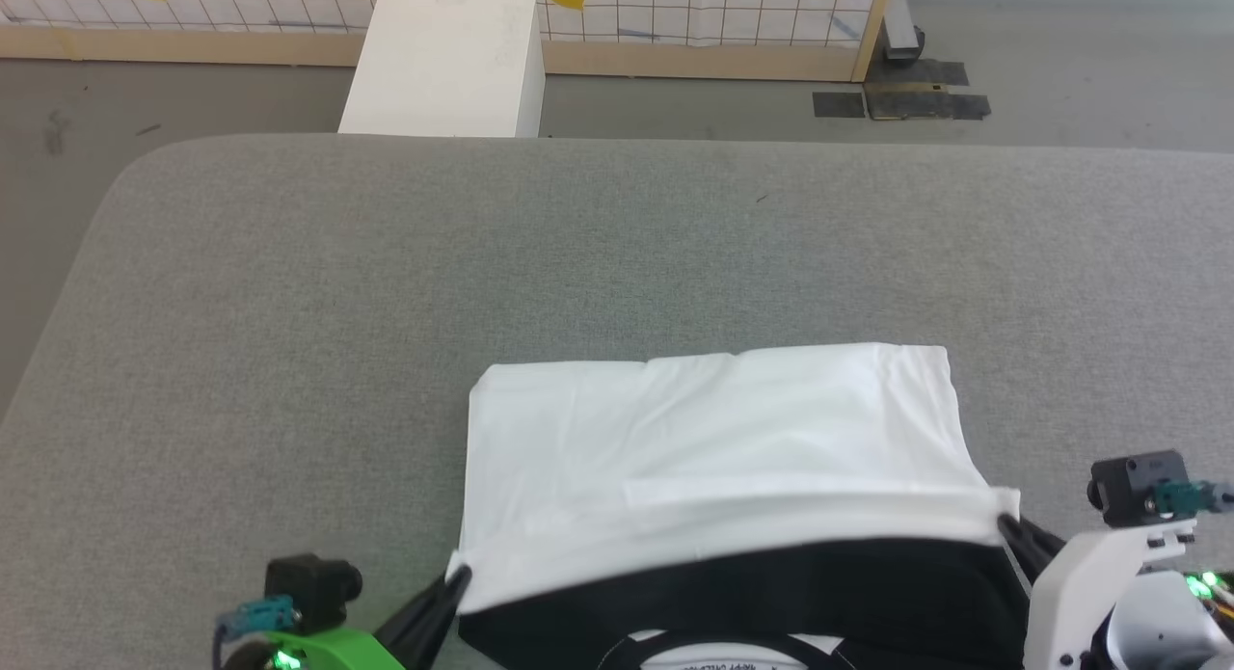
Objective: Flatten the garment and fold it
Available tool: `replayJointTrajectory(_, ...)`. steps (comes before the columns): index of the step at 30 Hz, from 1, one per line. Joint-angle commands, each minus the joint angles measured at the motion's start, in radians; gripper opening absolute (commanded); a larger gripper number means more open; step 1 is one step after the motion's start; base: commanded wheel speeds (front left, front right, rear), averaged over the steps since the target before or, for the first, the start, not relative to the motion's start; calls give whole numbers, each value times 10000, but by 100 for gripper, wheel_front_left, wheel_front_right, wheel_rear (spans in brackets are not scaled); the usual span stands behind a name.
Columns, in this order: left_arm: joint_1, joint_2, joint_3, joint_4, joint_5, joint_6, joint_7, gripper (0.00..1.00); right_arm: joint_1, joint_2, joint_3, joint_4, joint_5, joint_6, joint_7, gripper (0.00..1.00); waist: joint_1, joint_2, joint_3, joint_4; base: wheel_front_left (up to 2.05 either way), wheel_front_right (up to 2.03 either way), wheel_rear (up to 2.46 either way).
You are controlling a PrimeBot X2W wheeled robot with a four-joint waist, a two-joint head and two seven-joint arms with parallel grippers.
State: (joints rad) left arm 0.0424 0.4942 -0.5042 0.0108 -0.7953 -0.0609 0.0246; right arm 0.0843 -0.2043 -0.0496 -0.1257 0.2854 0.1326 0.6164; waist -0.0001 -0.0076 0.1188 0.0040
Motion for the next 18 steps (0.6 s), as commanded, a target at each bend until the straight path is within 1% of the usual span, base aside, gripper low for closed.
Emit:
replayJointTrajectory(1, 197, -54, -80, 178, -67, -59, -46, 0, 211, 78, -75, -29, -136, -19, 61, 0, 1, 74, -24, -5, 0, 0, 0)
replayJointTrajectory(4, 263, -156, -292, 602, -14, -133, -79, 0, 532, 226, -87, 71, -211, -19, 191, 0, 1, 74, -45, -2, 0, 0, 0)
replayJointTrajectory(11, 131, -330, -821, 1430, 255, -242, 85, 0, 940, 299, 159, 529, -330, -19, 563, 0, 1, 74, -45, -18, 0, 0, 0)
replayJointTrajectory(12, 116, -368, -860, 1542, 278, -237, 82, 45, 991, 329, 164, 597, -325, -19, 681, 0, 1, 74, -46, -22, 0, 0, 0)
replayJointTrajectory(13, 101, -399, -878, 1618, 296, -227, 59, 98, 1028, 321, 221, 605, -320, -19, 765, 38, 1, 74, -47, -20, 0, 0, 0)
replayJointTrajectory(14, 77, -426, -904, 1710, 334, -204, 44, 100, 1067, 292, 273, 576, -333, -19, 820, 98, 1, 74, -53, -17, 0, 0, 0)
replayJointTrajectory(15, 60, -445, -926, 1774, 367, -189, 26, 100, 1112, 285, 258, 576, -341, -19, 884, 100, 1, 74, -62, -15, 0, 0, 0)
replayJointTrajectory(18, 85, -540, -910, 1996, 414, -59, -138, 100, 1326, 317, 102, 519, -407, -19, 1169, 100, 1, 74, -156, -4, 0, 0, 0)
